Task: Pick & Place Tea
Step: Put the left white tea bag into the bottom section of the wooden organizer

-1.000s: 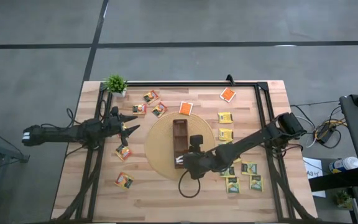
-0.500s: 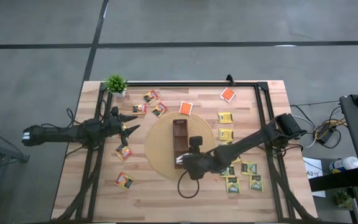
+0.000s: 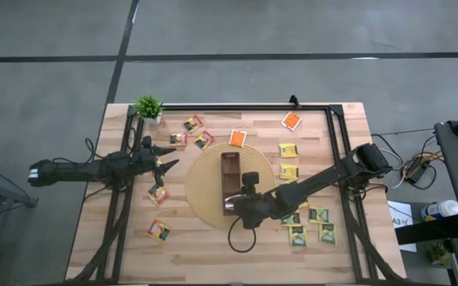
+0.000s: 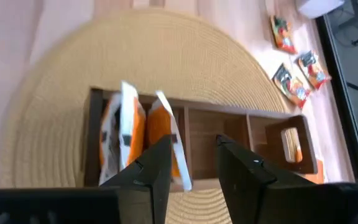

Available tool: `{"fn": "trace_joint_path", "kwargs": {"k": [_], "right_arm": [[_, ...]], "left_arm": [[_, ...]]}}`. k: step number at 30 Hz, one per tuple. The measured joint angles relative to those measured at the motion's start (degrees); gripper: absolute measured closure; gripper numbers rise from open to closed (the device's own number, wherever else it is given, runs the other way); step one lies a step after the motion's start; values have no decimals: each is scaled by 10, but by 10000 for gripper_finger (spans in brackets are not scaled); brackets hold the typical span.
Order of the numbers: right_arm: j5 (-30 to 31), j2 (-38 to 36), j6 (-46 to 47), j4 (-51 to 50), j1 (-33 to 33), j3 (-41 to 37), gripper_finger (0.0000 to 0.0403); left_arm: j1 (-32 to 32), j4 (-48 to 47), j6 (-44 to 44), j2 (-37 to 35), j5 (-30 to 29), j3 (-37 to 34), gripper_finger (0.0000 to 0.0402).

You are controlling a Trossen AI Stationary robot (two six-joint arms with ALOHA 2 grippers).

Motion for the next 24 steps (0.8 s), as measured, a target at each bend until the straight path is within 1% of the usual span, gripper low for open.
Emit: {"fn": "trace_joint_path", "kwargs": {"k": [6,16,24], "right_arm": [[0,-3,-2,-9,6,1,295],[5,-19,0,-65,5,0,309],[44,-42,-16,-85,-6,-4,319]], "left_arm": [[0,0,0,0,0,0,199],[0,0,0,0,0,0,199],[0,0,0,0,0,0,199]]}}
